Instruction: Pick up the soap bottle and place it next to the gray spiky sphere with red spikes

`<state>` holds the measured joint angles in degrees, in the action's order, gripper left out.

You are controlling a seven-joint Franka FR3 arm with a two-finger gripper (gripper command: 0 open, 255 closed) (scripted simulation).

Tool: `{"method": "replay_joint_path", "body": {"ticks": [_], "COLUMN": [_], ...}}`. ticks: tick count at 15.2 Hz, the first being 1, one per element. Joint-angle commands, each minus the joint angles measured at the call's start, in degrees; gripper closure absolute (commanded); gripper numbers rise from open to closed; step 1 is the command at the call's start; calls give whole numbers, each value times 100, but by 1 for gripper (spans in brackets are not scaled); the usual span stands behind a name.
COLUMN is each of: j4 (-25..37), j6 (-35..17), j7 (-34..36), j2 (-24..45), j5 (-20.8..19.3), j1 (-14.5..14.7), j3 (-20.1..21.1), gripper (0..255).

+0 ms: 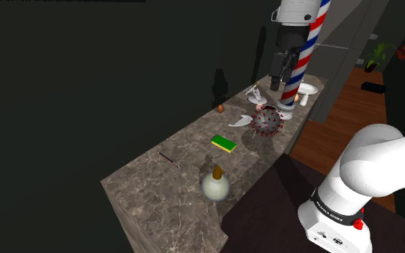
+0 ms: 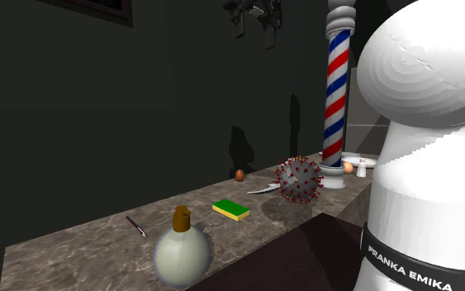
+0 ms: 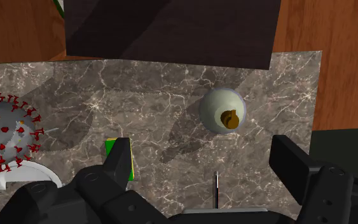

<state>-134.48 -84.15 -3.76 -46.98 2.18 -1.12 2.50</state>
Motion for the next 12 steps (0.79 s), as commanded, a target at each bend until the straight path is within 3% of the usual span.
{"method": "replay_joint_path", "body": {"ticks": [1,12], "j4": [0,-1619], "j6": [0,-2274], "j7": [0,459], "j2": [0,502], "j5": [0,430], "j1": [0,254], "j3": [0,652], "gripper": [0,0]}}
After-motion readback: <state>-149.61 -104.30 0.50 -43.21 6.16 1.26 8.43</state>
